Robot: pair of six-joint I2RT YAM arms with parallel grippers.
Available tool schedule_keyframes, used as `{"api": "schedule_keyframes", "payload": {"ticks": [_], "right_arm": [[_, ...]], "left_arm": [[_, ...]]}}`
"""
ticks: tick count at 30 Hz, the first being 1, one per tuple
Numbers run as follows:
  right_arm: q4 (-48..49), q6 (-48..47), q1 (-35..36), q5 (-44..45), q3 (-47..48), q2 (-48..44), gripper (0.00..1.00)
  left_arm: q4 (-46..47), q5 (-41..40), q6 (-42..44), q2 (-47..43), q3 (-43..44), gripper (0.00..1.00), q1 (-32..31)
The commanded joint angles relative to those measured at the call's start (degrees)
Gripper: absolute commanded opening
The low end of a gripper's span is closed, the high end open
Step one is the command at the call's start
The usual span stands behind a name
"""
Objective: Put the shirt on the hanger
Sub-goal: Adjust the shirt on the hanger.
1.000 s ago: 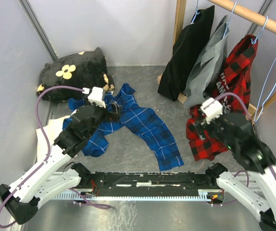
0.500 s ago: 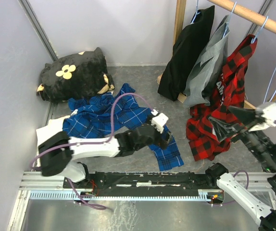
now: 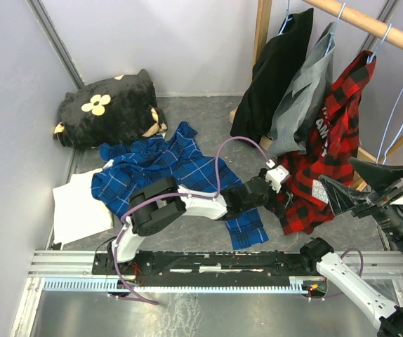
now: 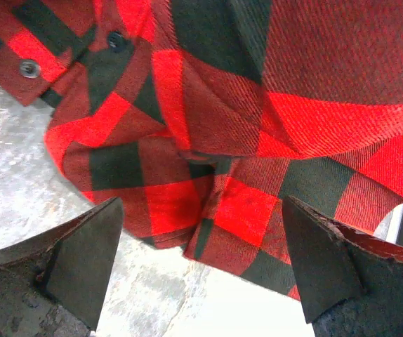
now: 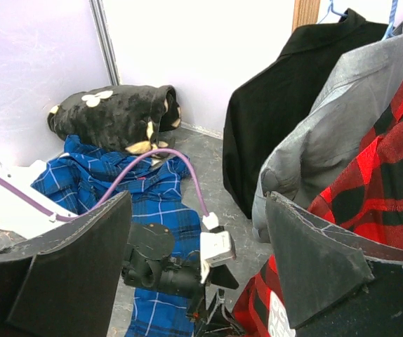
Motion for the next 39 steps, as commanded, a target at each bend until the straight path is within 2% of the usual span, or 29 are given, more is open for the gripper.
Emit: {"api": "schedule_keyframes", "payload": {"ticks": [1, 5, 9, 12, 16, 19, 23, 26, 28, 32, 33, 35, 36, 37, 39], "right_arm": [[-0.8, -1.2, 0.2, -0.4, -0.1, -0.7, 0.85], [-1.4, -2.2, 0.2, -0.3, -1.7, -1.2, 0.85], [-0.7, -2.6, 0.2, -0.1, -2.3, -2.0, 0.85], [-0.3, -2.8, 0.2, 0.0, -3.5, -2.9, 0.86], [-1.5, -3.7, 0.2, 2.0, -4.0, -3.4, 0.87], [-2.0, -3.9, 0.2, 2.6, -4.5, -3.4, 0.87], [-1.9, -3.6, 0.2, 1.4, -4.8, -2.9, 0.87], [-1.9, -3.5, 0.2, 0.7, -4.7, -2.6, 0.87], [-2.1, -3.7, 0.2, 0.5, -4.7, -2.5, 0.87], [-2.6, -4.2, 0.2, 0.8, -4.9, -2.8, 0.87], [-2.7, -4.3, 0.2, 0.8, -4.8, -2.8, 0.87], [-3.0, -4.5, 0.2, 1.0, -4.9, -2.9, 0.87], [-3.2, -4.7, 0.2, 1.1, -4.8, -3.0, 0.87], [-3.5, -4.8, 0.2, 1.3, -4.7, -3.0, 0.87], [-3.7, -5.0, 0.2, 1.7, -4.6, -3.2, 0.87]], "left_arm": [[2.0, 5.9, -2.4, 3.7, 4.4, 0.99, -0.9], [0.6, 10.7, -3.0, 5.6, 5.3, 0.99, -1.4], [-3.2, 8.2, -1.9, 7.4, 6.4, 0.99, -2.1], [-11.2, 0.7, -0.1, 9.9, 11.1, 0.99, -3.2], [-23.9, -16.8, 0.5, 13.5, 18.3, 0.99, -3.8], [-26.3, -22.6, 1.8, 14.5, 21.2, 0.99, -3.5], [-26.7, -22.3, 2.6, 17.0, 23.7, 0.99, -2.1], [-24.6, -16.9, 2.0, 17.7, 23.4, 0.98, -0.4], [-22.0, -10.5, 2.4, 18.1, 23.2, 0.88, 0.6], [-18.4, -2.2, 4.1, 18.7, 24.0, 0.53, 1.1], [-18.0, -1.1, 4.5, 18.8, 24.8, 0.44, 1.1], [-17.4, -0.7, 4.6, 18.6, 26.1, 0.17, 1.3], [-16.8, -1.1, 4.8, 18.4, 27.2, 0.09, 1.4], [-16.5, -1.9, 5.0, 18.3, 28.3, 0.04, 1.5], [-16.4, -3.1, 5.4, 18.5, 31.3, 0.03, 2.0]]}}
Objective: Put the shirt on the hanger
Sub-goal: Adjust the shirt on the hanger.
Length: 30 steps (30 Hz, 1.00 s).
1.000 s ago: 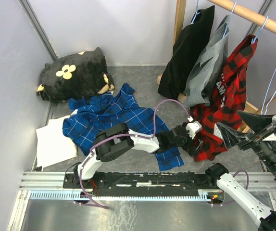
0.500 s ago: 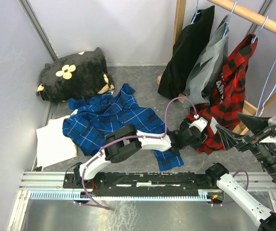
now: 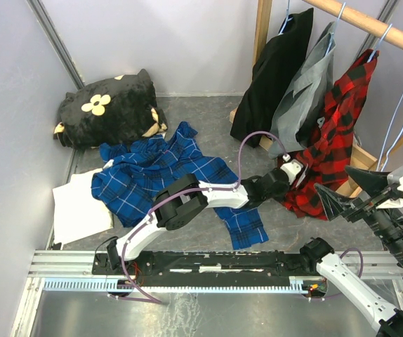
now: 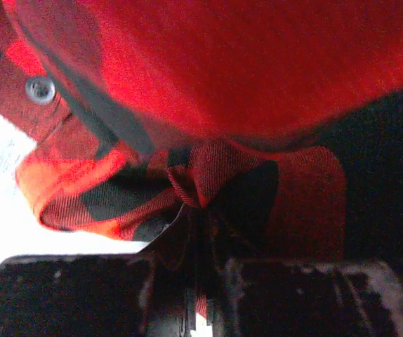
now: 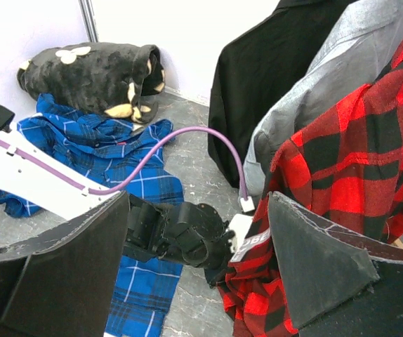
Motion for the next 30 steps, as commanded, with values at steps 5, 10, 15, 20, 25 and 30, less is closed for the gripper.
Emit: {"api": "schedule_keyframes", "payload": {"ticks": [5, 10, 15, 20, 25, 30], "right_arm": [[-0.5, -2.2, 0.2, 1.7, 0.3, -0.7, 0.87], [-1.1, -2.9, 0.2, 2.9, 0.0, -1.2, 0.88], [-2.0, -3.7, 0.2, 3.5, 0.2, -1.4, 0.88], [-2.8, -4.3, 0.2, 4.4, 0.1, -1.7, 0.89], [-3.2, -4.6, 0.2, 4.3, 0.3, -1.4, 0.89], [-3.2, -4.5, 0.2, 4.1, -0.3, -1.4, 0.89]], "left_arm": [[4.3, 0.4, 2.1, 2.0, 13.1, 0.03, 0.9], [5.8, -1.1, 1.1, 5.9, 21.2, 0.03, 1.0], [7.7, -3.9, 0.3, 11.8, 29.5, 0.03, 0.9], [11.0, -7.7, -0.7, 17.1, 36.6, 0.03, 1.3], [10.3, -8.0, -2.7, 21.1, 41.4, 0.05, 3.1], [9.4, -2.2, -5.1, 18.9, 37.0, 0.31, 4.8]]}}
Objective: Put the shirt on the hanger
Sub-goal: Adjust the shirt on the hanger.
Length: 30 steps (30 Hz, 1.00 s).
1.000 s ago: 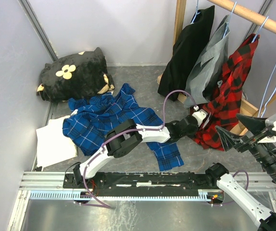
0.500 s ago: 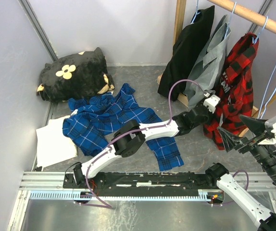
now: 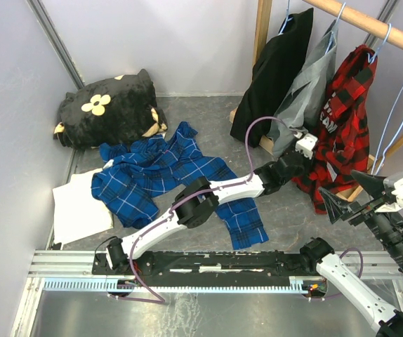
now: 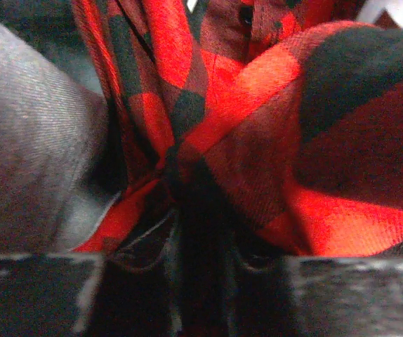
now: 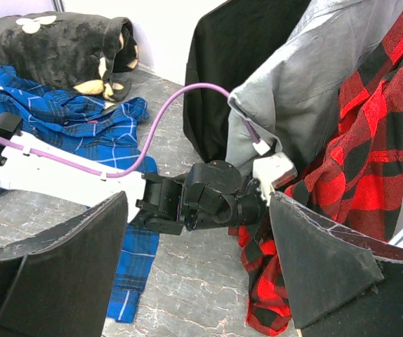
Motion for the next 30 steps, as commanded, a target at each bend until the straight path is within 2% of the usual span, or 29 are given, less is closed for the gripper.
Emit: {"api": "schedule_keyframes", "payload": {"ticks": [1, 3, 6, 13, 14, 15, 21, 27, 30], "right_arm": [[1.3, -0.5, 0.2, 0.6, -0.5, -0.1, 0.89], [1.4, -0.2, 0.2, 0.4, -0.8, -0.1, 0.89], [1.5, 0.0, 0.2, 0.1, -1.0, -0.1, 0.89], [1.0, 0.1, 0.2, 0.1, -1.5, -0.3, 0.89], [1.1, 0.2, 0.2, 0.0, -1.7, -0.3, 0.89], [1.1, 0.3, 0.2, -0.1, -1.8, -0.4, 0.89], [1.0, 0.6, 0.2, -0.5, -2.5, -0.4, 0.89], [0.7, 0.5, 0.2, -0.5, -3.3, -1.0, 0.89], [1.0, 0.7, 0.2, -0.7, -3.9, -0.9, 0.89]], "left_arm": [[3.1, 2.8, -3.5, -2.9, -2.2, 0.38, 2.6], [3.2, 4.4, -3.4, -5.1, -4.4, 0.53, 2.6], [3.1, 7.3, -3.2, -8.9, -7.5, 0.65, 2.6], [4.7, 10.2, -2.5, -20.4, -19.3, 0.76, 2.0], [5.2, 10.0, -2.2, -21.7, -21.0, 0.79, 1.8], [5.4, 9.9, -2.0, -22.7, -22.5, 0.86, 1.6], [5.9, 8.7, -3.1, -28.9, -32.2, 0.92, 0.9], [10.9, 7.7, -5.2, -34.8, -46.5, 0.94, -0.8], [12.6, 6.1, -8.0, -34.9, -50.3, 0.94, -1.4]]}}
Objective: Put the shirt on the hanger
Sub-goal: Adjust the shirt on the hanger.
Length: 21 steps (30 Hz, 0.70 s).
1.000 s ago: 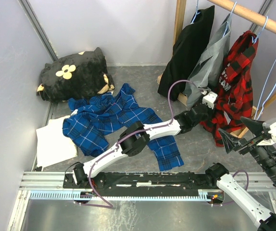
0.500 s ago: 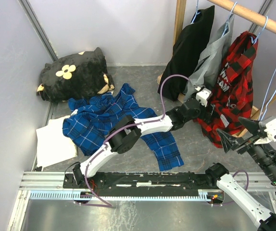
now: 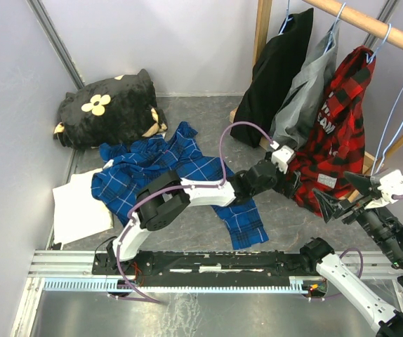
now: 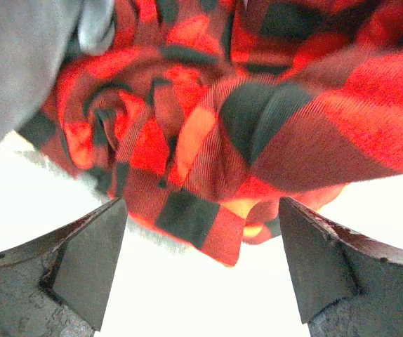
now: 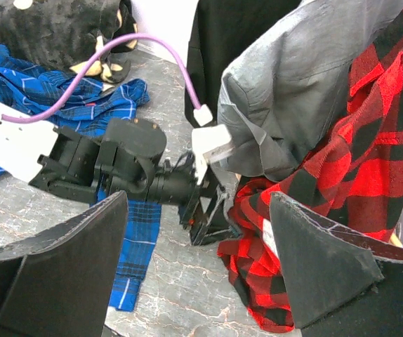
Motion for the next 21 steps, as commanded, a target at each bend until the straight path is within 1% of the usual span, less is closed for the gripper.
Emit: {"api": "schedule_keyframes", "payload": {"ticks": [1, 4, 10, 14, 18, 21], "right_arm": [[1.4, 0.5, 0.2, -0.8, -0.8, -0.5, 0.89], [1.6, 0.6, 0.2, -1.2, -0.9, -0.3, 0.89], [0.8, 0.3, 0.2, -1.0, -0.4, -0.7, 0.89], [0.0, 0.2, 0.2, -0.7, 0.6, -0.8, 0.89], [0.2, -0.2, 0.2, -0.5, -0.3, -1.7, 0.89], [0.0, -0.2, 0.2, -0.8, -0.6, -1.2, 0.89]], "left_arm": [[6.1, -2.9, -6.0, -2.5, -5.2, 0.94, -1.2], [7.6, -4.2, -8.6, -0.1, -5.3, 0.95, -1.2], [6.9, -5.0, -9.3, 6.5, 1.2, 0.96, -1.2], [5.1, -6.7, -9.8, 10.6, 4.9, 0.96, -1.0], [4.7, -9.8, -11.1, 12.1, 5.0, 0.97, -0.9], [3.0, -9.5, -12.4, 14.5, 7.6, 0.97, -0.2]]}}
